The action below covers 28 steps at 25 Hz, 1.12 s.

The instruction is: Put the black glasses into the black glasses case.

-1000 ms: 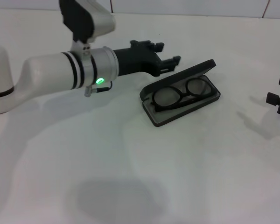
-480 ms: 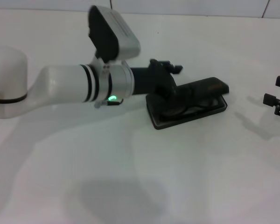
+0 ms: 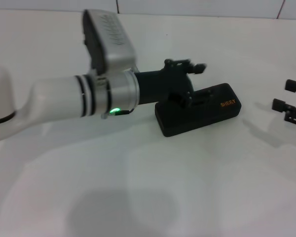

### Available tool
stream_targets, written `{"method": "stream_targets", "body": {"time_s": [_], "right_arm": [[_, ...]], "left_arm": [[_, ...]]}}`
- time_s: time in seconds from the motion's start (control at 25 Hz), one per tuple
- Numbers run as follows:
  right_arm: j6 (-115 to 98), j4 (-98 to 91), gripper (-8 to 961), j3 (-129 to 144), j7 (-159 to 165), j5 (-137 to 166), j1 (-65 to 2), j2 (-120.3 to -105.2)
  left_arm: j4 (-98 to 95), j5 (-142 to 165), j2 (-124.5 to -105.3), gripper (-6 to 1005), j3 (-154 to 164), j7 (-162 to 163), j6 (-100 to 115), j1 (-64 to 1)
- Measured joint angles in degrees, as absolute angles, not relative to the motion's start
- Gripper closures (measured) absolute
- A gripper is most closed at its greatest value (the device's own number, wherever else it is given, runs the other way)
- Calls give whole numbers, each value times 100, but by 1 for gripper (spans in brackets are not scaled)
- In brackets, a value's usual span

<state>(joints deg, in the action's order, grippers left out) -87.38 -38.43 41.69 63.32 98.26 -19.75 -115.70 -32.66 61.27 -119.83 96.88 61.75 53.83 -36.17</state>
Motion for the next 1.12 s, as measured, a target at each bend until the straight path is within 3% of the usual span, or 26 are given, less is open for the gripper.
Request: {"method": "stream_targets", "body": {"time_s": [0.4,0.72,1.12], "right_arm": [[-9975,-3762,306,4908,6176,9718,-2750,-11596],[-9957,-3070,203,5129,5148,9384,-3065,-11621],[-9766,-2732,209,5383,4849,9292,-3222,-11608]], "left_arm": [[-3547,6589,-11572,322,8377,5167,9537,-2623],[-3099,6902,-11663,273,7464,4875,9420,-2251],[-3020,7122,-11665,215,7388,4739,9396,-2256]]}}
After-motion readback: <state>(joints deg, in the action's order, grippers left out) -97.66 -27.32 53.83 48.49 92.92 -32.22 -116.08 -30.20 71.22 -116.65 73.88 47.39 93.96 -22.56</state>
